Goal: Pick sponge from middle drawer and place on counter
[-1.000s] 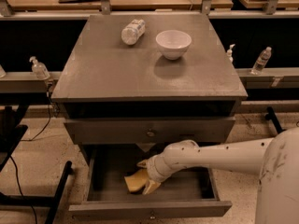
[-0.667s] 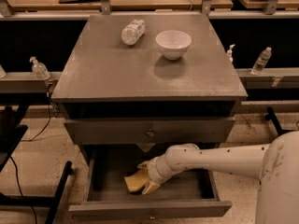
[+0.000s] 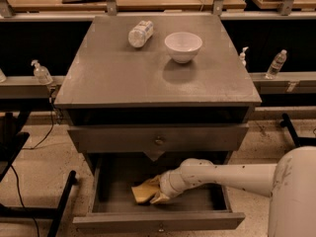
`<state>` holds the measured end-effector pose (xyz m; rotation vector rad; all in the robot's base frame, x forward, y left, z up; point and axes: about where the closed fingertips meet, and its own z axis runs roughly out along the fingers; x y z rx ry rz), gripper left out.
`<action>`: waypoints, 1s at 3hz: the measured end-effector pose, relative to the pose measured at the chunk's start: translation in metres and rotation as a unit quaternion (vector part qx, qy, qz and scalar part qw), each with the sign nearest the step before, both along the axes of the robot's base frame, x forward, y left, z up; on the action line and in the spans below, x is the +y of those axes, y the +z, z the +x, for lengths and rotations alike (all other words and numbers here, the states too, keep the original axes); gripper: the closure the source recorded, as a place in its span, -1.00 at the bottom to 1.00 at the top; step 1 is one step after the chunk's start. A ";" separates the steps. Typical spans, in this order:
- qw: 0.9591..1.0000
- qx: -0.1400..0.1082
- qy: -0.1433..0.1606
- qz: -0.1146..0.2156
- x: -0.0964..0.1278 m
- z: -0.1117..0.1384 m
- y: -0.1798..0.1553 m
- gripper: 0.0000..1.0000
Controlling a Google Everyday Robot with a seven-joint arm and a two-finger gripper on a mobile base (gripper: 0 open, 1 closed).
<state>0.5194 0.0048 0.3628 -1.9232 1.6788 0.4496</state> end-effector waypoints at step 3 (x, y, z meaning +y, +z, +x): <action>1.000 0.000 -0.016 0.007 -0.003 0.005 -0.006 0.65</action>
Offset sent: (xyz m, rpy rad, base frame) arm 0.0231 -0.0044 -0.0177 0.0149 -0.0269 -0.0720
